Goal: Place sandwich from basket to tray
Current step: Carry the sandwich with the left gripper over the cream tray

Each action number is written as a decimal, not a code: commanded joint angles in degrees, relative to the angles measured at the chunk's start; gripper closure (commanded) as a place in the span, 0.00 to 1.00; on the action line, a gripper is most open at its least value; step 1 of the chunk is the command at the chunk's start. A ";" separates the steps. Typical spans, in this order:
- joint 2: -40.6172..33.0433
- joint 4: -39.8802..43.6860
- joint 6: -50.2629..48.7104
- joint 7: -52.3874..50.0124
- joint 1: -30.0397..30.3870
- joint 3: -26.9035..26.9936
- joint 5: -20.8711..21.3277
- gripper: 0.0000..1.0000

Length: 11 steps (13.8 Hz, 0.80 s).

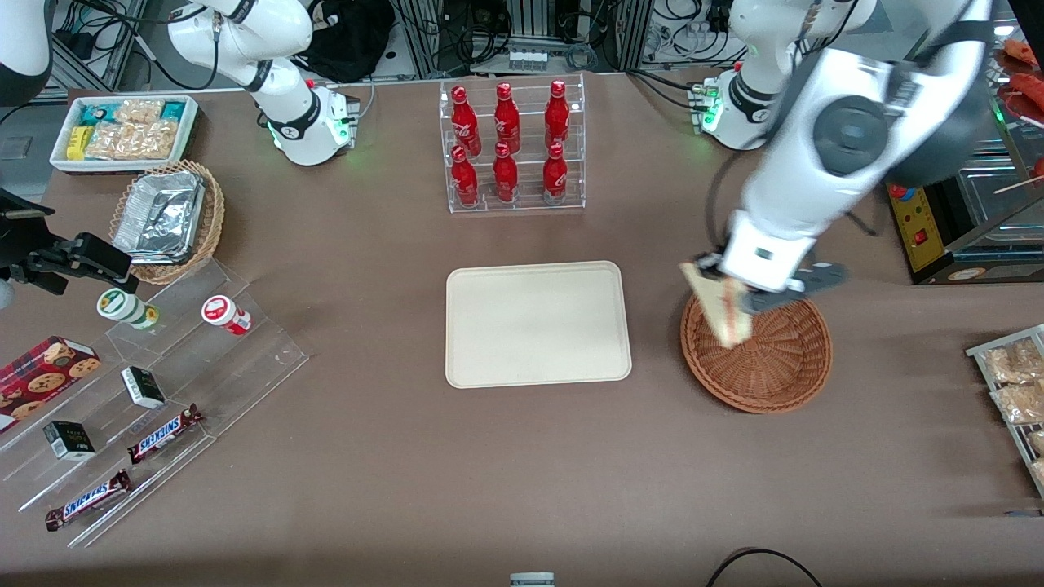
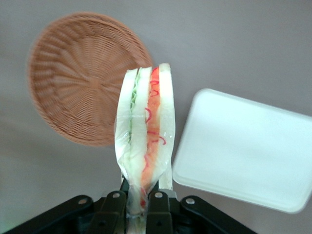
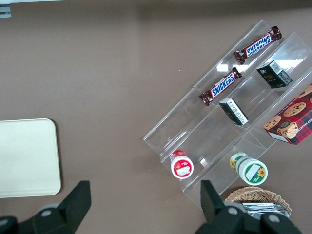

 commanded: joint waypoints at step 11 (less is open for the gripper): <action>29.58 10.18 16.30 -16.01 -23.58 0.18 17.00 0.88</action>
